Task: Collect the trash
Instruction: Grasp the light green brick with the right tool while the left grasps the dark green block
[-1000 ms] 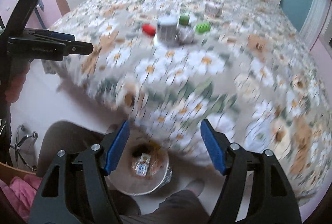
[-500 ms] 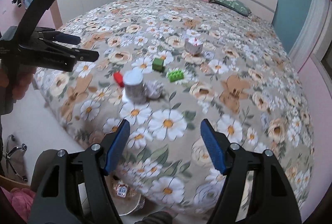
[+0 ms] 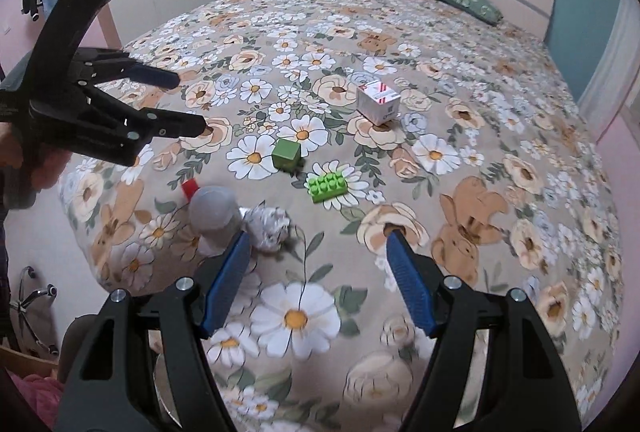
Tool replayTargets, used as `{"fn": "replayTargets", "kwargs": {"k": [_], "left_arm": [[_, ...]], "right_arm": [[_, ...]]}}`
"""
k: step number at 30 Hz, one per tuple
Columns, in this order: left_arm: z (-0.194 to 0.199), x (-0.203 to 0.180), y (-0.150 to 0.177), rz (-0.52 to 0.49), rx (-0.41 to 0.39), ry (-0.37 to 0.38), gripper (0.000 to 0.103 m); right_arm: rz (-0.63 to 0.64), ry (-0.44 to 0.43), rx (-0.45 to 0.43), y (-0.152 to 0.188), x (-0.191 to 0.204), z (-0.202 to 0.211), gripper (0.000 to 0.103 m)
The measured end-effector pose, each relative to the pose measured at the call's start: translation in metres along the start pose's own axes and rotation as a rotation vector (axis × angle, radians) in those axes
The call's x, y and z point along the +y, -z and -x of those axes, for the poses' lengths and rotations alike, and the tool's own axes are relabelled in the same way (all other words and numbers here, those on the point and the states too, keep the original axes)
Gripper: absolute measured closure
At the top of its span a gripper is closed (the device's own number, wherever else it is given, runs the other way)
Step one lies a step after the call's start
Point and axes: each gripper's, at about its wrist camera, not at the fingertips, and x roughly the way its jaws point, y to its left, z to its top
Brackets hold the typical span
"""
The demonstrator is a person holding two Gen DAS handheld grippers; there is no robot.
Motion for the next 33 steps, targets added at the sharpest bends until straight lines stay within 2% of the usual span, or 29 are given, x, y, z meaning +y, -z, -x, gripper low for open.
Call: {"fn": "replayTargets", "kwargs": {"k": [5,13,21,27,29,31,33], "left_arm": [[-0.033,0.003,-0.008,-0.147,-0.001,0.043,0.019],[-0.085,0.005,-0.013,-0.295,0.009,0.095,0.019],[-0.126,0.0,-0.019,-0.382,-0.004,0.125,0.019],[-0.145,-0.009,-0.017,-0.422,-0.011,0.158,0.02],[-0.148,-0.013,-0.016,-0.434,-0.023,0.154,0.022],[-0.152,-0.014,-0.014,-0.433,-0.009,0.175,0.038],[-0.158,-0.016,-0.01,-0.436,0.017,0.178,0.049]], "right_arm": [[0.019,-0.037,0.041,-0.013,-0.011,-0.05,0.033],[0.035,-0.085,0.115,-0.025,-0.021,-0.122,0.033],[0.018,-0.11,0.145,-0.033,-0.031,-0.171,0.033],[0.043,-0.125,0.135,-0.036,-0.029,-0.186,0.033],[0.06,-0.121,0.126,-0.036,-0.028,-0.188,0.033],[0.08,-0.109,0.118,-0.035,-0.026,-0.19,0.034],[0.088,-0.1,0.11,-0.034,-0.025,-0.191,0.042]]}}
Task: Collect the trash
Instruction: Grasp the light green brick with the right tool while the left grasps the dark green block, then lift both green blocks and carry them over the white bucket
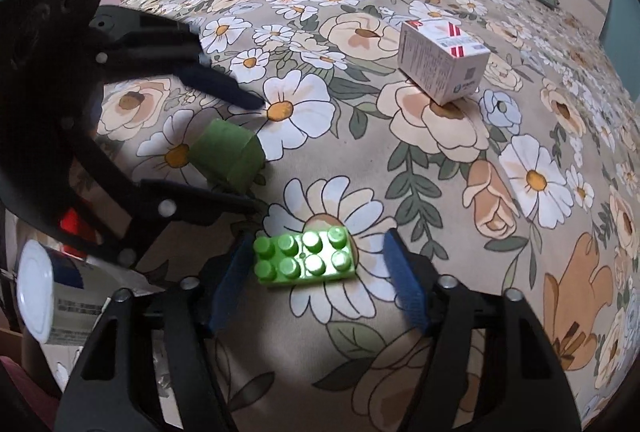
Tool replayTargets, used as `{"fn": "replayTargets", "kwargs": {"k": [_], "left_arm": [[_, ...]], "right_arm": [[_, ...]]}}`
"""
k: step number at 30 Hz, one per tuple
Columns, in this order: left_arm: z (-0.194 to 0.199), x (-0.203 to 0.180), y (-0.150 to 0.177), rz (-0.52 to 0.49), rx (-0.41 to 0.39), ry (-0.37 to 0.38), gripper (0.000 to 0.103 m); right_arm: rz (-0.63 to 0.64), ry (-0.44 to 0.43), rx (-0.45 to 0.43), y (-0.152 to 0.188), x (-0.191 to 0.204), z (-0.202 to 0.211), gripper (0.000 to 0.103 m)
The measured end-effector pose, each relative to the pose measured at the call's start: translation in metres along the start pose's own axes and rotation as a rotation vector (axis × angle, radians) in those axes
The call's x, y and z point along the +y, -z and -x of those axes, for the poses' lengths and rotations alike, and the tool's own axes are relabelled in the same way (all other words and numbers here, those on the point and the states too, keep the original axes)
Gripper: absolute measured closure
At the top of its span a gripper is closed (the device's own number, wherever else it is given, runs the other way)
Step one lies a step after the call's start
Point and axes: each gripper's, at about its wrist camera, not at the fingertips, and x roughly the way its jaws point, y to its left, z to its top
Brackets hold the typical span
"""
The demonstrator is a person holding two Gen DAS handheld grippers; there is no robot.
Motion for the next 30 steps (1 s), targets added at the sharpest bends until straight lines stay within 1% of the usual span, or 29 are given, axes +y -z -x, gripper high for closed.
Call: {"fn": "replayTargets", "kwargs": {"k": [2,4,5,11,16,21,24,27,30], "left_arm": [[-0.001,-0.002,0.003,-0.001,-0.002,-0.002,0.052],[0.0,-0.003,0.003,0.017,-0.006,0.006,0.062],[0.0,-0.002,0.003,0.03,-0.005,0.006,0.062],[0.003,-0.003,0.003,0.08,-0.005,-0.034,0.062],[0.019,0.001,0.0,0.113,-0.005,-0.071,0.062],[0.05,0.004,-0.009,0.156,-0.033,-0.125,0.062],[0.076,0.0,-0.016,0.174,-0.05,-0.157,0.062],[0.099,-0.005,-0.022,0.185,-0.058,-0.194,0.062],[0.122,-0.01,-0.027,0.226,-0.056,-0.238,0.062]], "right_arm": [[0.004,0.005,-0.003,0.0,0.0,-0.001,0.049],[0.007,0.003,-0.009,0.0,0.0,-0.002,0.057],[0.01,0.007,-0.011,0.0,0.0,-0.002,0.058],[-0.011,0.012,-0.03,-0.001,0.001,0.005,0.058],[-0.016,0.023,-0.052,-0.004,0.003,0.025,0.058],[-0.013,0.054,-0.082,-0.011,0.009,0.058,0.058],[-0.009,0.07,-0.098,-0.014,0.014,0.08,0.058],[0.0,0.096,-0.122,-0.017,0.021,0.111,0.058],[0.004,0.126,-0.147,-0.018,0.03,0.141,0.058]]}}
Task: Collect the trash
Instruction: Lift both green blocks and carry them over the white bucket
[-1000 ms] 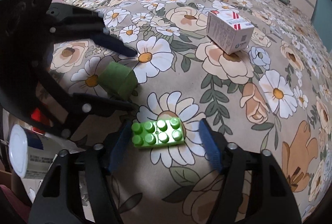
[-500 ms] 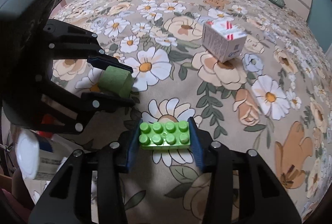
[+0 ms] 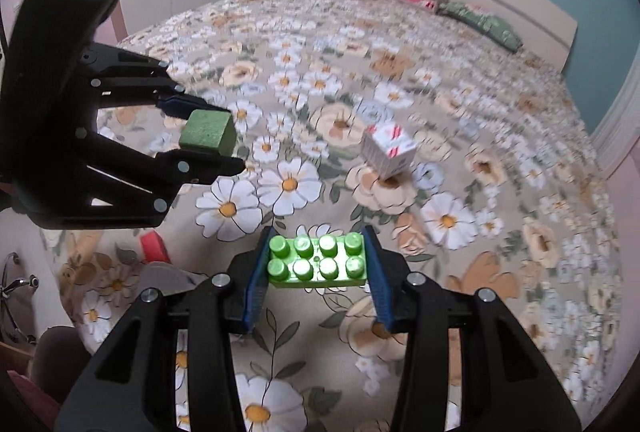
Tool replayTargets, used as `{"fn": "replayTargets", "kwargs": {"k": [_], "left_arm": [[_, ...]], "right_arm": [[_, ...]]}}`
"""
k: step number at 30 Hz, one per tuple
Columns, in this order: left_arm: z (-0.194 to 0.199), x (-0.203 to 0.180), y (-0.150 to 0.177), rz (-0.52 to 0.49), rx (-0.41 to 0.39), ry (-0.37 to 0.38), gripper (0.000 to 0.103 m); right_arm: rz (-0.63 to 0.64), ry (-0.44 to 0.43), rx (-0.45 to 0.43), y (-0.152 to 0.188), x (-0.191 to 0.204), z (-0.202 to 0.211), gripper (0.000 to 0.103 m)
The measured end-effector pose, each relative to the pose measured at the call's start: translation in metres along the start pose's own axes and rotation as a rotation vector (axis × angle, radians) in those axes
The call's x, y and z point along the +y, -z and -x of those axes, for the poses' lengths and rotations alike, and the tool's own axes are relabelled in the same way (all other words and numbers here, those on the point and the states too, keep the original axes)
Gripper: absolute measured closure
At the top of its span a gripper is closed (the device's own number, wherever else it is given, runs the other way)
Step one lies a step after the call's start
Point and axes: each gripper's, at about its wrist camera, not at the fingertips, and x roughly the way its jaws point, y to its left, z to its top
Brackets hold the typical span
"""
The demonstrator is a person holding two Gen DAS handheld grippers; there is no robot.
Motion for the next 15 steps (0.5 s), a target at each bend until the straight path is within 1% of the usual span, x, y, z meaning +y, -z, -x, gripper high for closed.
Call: {"fn": "replayTargets", "kwargs": {"k": [3,6,11,15], "left_arm": [[0.028,-0.004,-0.003,0.048,-0.01,-0.026,0.062],[0.06,-0.009,-0.004,0.086,-0.038,-0.056,0.062],[0.114,-0.027,-0.004,0.101,-0.083,-0.126,0.062],[0.157,-0.041,-0.001,0.116,-0.118,-0.146,0.062]], "right_arm": [[0.0,0.027,-0.02,-0.003,0.005,0.031,0.058],[0.007,0.048,-0.042,-0.002,0.012,0.064,0.058],[0.017,0.078,-0.086,0.0,0.025,0.119,0.058],[0.021,0.1,-0.135,0.005,0.036,0.17,0.058]]}}
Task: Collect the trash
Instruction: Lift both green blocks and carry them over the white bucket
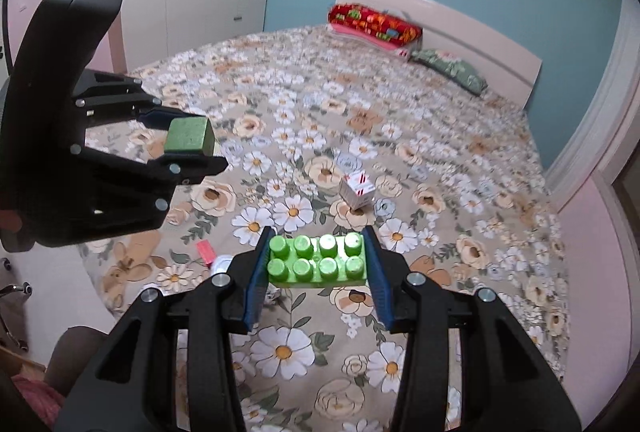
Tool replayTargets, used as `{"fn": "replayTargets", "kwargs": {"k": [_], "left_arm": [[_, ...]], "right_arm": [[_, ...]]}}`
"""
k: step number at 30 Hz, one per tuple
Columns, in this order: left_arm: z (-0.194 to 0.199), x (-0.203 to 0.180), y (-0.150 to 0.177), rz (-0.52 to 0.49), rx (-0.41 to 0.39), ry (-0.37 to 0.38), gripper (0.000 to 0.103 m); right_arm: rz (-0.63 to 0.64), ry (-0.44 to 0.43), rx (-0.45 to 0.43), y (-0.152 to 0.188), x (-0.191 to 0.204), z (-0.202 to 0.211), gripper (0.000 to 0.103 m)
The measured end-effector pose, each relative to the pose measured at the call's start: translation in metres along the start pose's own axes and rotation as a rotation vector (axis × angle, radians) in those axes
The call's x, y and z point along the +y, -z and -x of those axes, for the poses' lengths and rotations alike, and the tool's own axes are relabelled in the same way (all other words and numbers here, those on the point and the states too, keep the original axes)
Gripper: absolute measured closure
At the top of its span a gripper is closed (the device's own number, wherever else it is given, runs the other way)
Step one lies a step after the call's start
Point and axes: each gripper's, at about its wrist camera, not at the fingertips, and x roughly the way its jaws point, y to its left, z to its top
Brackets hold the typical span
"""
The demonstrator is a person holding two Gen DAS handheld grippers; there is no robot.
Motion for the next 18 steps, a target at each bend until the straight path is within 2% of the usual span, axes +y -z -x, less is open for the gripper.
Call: {"fn": "replayTargets", "kwargs": {"k": [9,18], "left_arm": [[0.095,-0.015,0.006,0.034,-0.069,-0.049,0.062],[0.161,-0.031,0.021,0.06,-0.124,-0.072,0.062]], "right_arm": [[0.016,0.044,-0.078,0.004,0.021,0.095,0.058],[0.013,0.077,-0.13,0.023,0.038,0.173,0.058]]}}
